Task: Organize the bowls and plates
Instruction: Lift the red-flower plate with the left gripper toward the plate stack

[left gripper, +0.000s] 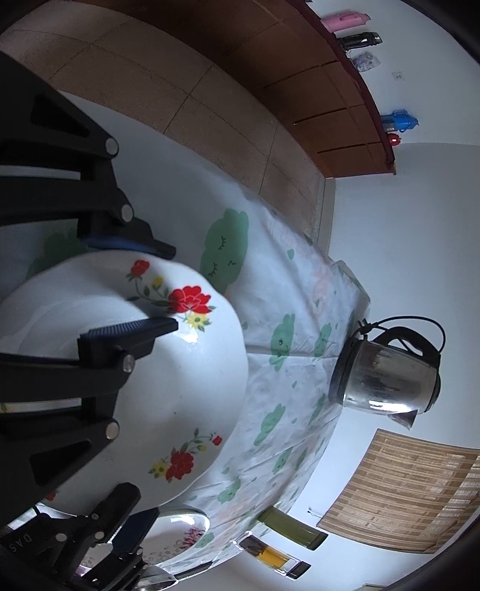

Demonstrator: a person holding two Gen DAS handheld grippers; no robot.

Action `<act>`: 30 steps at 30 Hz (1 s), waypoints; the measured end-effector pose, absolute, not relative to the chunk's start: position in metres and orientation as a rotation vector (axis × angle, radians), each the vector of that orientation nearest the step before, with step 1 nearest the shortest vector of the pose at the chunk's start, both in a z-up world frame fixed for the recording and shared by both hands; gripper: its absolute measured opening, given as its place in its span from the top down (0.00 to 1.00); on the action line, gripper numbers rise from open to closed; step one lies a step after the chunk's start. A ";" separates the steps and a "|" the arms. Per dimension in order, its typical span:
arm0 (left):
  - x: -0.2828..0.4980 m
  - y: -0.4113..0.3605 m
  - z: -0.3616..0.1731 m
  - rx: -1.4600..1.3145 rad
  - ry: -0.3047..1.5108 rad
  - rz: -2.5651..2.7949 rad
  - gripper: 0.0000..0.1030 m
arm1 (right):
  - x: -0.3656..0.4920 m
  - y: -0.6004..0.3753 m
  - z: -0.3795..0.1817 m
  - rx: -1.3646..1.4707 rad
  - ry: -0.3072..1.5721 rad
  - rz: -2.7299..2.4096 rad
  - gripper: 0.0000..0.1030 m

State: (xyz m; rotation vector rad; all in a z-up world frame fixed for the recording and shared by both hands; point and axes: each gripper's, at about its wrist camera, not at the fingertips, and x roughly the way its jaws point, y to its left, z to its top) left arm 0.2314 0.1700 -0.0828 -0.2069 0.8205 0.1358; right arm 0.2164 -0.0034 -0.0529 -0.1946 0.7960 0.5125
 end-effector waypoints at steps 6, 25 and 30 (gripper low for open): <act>0.230 0.168 -0.078 -0.220 0.790 0.110 0.72 | 0.212 -0.009 -0.047 -0.190 0.769 0.507 0.73; 0.213 0.152 -0.049 -0.274 0.655 -0.041 0.81 | 0.194 -0.048 -0.024 -0.148 0.694 0.488 0.73; 0.211 0.132 -0.043 -0.239 0.644 -0.054 0.81 | 0.191 -0.064 -0.019 -0.136 0.680 0.474 0.73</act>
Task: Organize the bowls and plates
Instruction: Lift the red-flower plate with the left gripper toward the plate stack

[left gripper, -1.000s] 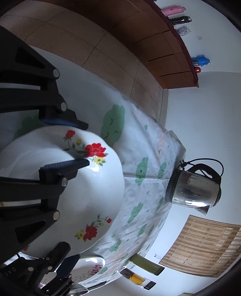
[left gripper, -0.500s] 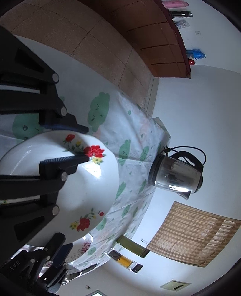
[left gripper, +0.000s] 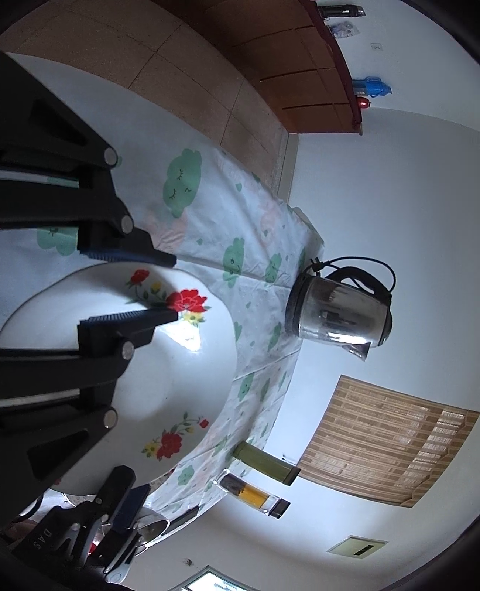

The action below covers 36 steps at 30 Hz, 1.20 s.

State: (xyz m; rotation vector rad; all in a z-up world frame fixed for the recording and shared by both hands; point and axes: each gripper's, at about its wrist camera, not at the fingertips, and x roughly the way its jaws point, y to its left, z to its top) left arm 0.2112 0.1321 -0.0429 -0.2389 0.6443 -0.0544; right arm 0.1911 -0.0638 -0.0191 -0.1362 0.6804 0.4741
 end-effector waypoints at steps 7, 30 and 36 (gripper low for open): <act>0.208 0.109 -0.036 -0.192 0.637 -0.074 0.82 | 0.188 -0.087 -0.020 -0.114 0.675 0.446 0.73; 0.204 0.065 -0.026 -0.188 0.644 -0.114 0.83 | 0.179 -0.140 -0.014 -0.036 0.640 0.416 0.76; 0.204 0.053 -0.021 -0.172 0.639 -0.117 0.83 | 0.177 -0.149 -0.012 -0.025 0.629 0.405 0.76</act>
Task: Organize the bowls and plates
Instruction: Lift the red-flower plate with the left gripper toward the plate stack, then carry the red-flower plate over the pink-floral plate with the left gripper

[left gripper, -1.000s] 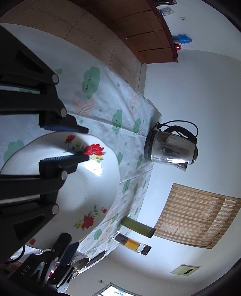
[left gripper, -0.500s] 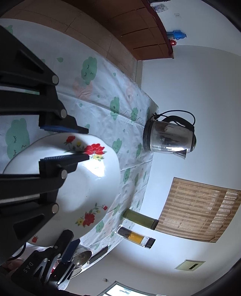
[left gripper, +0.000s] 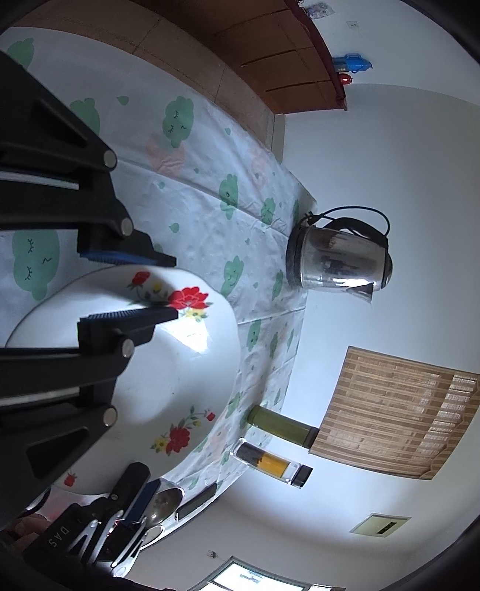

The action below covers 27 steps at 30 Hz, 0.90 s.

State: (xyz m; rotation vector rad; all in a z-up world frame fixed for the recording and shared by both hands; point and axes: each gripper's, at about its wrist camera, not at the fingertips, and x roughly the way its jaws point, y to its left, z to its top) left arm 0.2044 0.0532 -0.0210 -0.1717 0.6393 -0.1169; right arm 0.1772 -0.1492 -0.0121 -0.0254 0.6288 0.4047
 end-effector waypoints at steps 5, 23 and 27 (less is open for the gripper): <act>0.206 0.044 -0.019 -0.162 0.639 -0.122 0.83 | 0.178 -0.159 -0.011 -0.014 0.623 0.388 0.77; 0.222 0.008 -0.021 -0.144 0.645 -0.157 0.83 | 0.185 -0.190 -0.016 0.020 0.628 0.308 0.77; 0.224 0.004 -0.023 -0.139 0.642 -0.160 0.83 | 0.187 -0.193 -0.017 0.023 0.636 0.299 0.77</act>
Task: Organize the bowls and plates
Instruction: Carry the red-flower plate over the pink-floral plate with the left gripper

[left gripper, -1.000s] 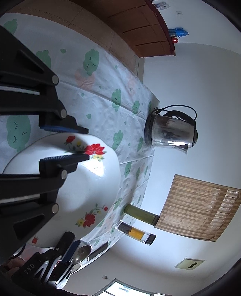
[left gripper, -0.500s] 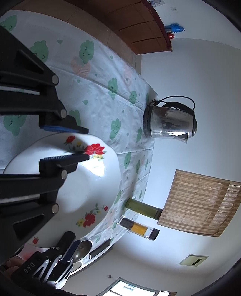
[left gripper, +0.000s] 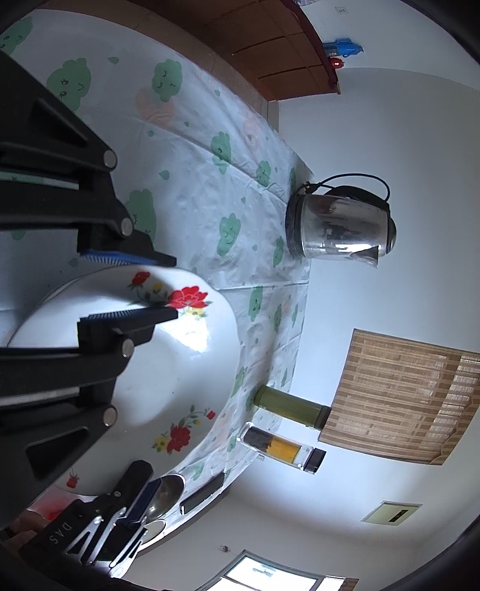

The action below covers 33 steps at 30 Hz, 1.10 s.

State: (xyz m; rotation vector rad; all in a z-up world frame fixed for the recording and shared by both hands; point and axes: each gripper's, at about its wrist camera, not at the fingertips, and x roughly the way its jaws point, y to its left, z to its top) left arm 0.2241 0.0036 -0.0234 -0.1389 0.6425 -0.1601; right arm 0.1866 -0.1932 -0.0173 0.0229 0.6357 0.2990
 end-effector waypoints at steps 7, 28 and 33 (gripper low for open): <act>0.226 -0.006 -0.030 -0.108 0.641 -0.164 0.83 | 0.191 -0.197 -0.022 0.021 0.653 0.274 0.77; 0.225 -0.017 -0.042 -0.081 0.642 -0.183 0.83 | 0.197 -0.199 -0.031 0.001 0.682 0.217 0.77; 0.225 -0.020 -0.043 -0.073 0.644 -0.186 0.83 | 0.198 -0.201 -0.032 0.000 0.685 0.210 0.77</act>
